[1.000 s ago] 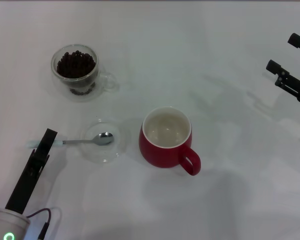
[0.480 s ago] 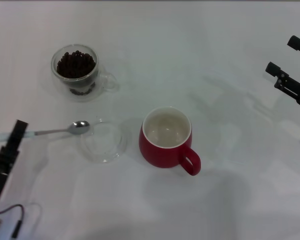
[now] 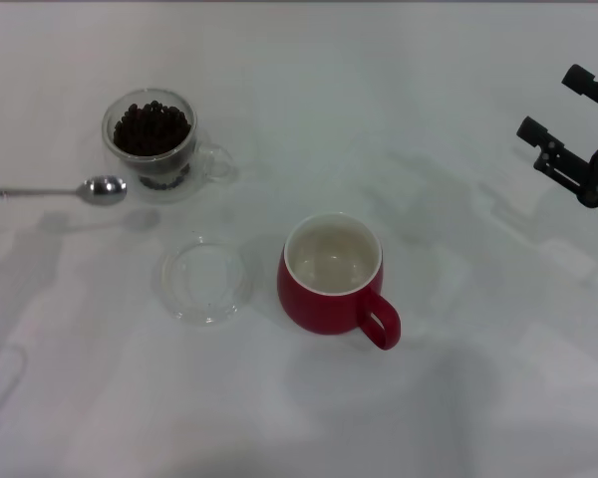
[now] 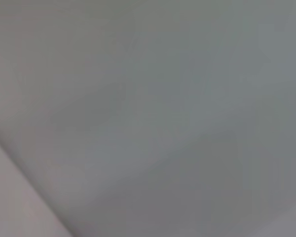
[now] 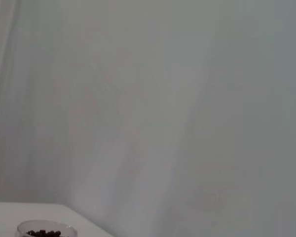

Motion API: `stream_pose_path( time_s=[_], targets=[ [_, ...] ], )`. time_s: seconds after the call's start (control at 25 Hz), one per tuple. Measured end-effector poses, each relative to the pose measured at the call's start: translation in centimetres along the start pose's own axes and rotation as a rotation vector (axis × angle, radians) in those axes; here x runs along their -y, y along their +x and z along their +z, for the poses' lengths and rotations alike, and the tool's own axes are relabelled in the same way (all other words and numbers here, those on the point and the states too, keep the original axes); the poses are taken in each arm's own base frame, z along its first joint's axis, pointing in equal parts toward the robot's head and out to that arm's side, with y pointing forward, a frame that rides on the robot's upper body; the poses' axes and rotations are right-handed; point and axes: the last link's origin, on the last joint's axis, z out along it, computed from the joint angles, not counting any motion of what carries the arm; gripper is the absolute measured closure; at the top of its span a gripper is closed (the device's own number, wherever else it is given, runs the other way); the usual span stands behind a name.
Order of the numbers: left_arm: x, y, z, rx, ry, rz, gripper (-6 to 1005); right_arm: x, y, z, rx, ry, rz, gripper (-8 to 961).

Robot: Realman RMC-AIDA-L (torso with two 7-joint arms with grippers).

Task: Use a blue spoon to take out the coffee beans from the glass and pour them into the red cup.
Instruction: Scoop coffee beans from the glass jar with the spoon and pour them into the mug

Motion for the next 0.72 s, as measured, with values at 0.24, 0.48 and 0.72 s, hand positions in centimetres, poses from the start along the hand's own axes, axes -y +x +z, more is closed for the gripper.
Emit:
stream_pose_path(
  time_s=[0.24,0.48,0.72],
  targets=[
    [0.2,4.1,3.5,0.169,-0.057,0.039,876,-0.7,-0.1,0.6,0.032,0.026,-0.007,248],
    [-0.2,7.7,6.7,0.268,-0.080,0.046,875,-1.3,-0.2,1.2,0.061,0.042,-0.014,248],
    [-0.5,10.0,9.4,0.337,-0.063,0.060,875,-1.5,-0.6,1.7,0.102,0.053,-0.007,248]
  ],
)
